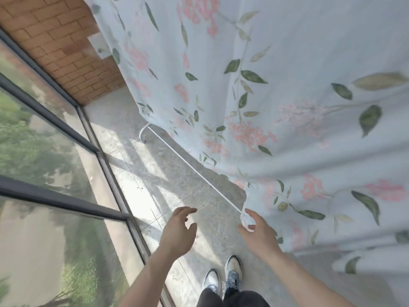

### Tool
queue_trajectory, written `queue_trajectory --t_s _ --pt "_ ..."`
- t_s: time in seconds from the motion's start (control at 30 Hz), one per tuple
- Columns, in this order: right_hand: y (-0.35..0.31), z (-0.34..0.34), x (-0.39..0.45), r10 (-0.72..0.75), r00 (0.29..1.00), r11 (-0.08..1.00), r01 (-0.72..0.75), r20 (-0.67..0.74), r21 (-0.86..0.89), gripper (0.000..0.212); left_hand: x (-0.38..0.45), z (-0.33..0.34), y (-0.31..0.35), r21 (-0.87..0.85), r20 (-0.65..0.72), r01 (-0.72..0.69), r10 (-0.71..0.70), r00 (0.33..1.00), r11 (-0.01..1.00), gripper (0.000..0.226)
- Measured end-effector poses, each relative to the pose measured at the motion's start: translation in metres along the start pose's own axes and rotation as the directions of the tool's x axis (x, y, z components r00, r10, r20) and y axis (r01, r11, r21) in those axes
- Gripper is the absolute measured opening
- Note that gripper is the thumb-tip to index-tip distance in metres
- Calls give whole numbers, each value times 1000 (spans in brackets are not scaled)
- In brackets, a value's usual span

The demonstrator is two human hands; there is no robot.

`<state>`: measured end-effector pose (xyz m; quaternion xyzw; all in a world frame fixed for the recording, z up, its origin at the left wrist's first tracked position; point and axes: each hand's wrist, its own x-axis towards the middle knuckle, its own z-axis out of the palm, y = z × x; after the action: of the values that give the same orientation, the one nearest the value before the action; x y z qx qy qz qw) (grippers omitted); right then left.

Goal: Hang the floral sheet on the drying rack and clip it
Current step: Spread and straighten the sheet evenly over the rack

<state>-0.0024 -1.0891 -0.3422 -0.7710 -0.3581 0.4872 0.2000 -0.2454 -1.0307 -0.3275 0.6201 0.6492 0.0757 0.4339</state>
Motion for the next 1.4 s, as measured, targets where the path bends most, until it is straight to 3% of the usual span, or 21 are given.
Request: queue_trajectory --t_s 0.27,0.63,0.87,1.03,1.23,1.4 --pt "9 -17 -71 -55 998 998 55 -9 -12 56 -43 -1 16 74 99 -114 107 989 991 40" --pt "32 -73 -130 -106 993 994 108 -60 19 45 -94 0 68 185 124 -260 240 963 948 36" --pt "46 -131 -158 -231 973 973 231 11 -20 42 -133 28 107 199 48 -288 284 958 937 35" --pt "81 -204 -178 -349 933 924 359 92 -132 40 -173 87 144 110 -78 -261 270 960 959 34" --pt "109 -277 -198 -466 875 877 477 136 -63 34 -235 157 196 -8 -193 -242 236 953 970 33" --pt "98 -302 -206 -567 814 814 577 124 -66 30 -272 167 207 12 -241 -217 213 947 976 31"
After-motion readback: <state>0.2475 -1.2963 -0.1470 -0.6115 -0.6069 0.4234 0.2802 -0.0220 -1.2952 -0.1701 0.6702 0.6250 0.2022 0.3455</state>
